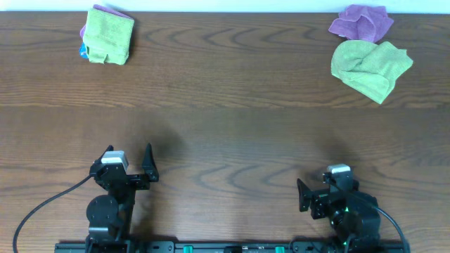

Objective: Fold the cloth

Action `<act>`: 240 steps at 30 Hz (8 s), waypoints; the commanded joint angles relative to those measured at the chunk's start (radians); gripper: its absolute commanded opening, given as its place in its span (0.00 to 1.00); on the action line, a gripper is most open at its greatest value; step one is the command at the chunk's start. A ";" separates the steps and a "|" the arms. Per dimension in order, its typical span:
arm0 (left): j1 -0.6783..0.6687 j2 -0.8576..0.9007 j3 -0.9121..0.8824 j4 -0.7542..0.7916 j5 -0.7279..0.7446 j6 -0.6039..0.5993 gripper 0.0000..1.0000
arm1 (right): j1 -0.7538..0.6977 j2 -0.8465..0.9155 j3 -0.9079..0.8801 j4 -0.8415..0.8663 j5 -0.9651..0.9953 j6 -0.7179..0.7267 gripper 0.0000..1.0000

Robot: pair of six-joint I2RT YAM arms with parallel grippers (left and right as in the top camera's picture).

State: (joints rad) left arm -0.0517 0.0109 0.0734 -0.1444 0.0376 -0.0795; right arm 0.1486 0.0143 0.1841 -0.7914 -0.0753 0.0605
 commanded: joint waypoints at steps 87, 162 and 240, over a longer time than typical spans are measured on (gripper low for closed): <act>-0.003 -0.006 -0.034 -0.008 -0.012 -0.011 0.95 | -0.374 0.572 0.028 0.802 0.114 0.491 0.99; -0.003 -0.006 -0.034 -0.008 -0.012 -0.011 0.95 | -0.492 2.134 1.361 0.536 -0.457 0.417 0.01; -0.003 -0.006 -0.034 -0.008 -0.012 -0.011 0.95 | 0.259 2.056 1.324 -0.228 -0.011 0.053 0.01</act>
State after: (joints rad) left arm -0.0528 0.0101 0.0734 -0.1444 0.0376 -0.0822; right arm 0.3653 2.0720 1.5204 -1.0321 -0.0544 0.1562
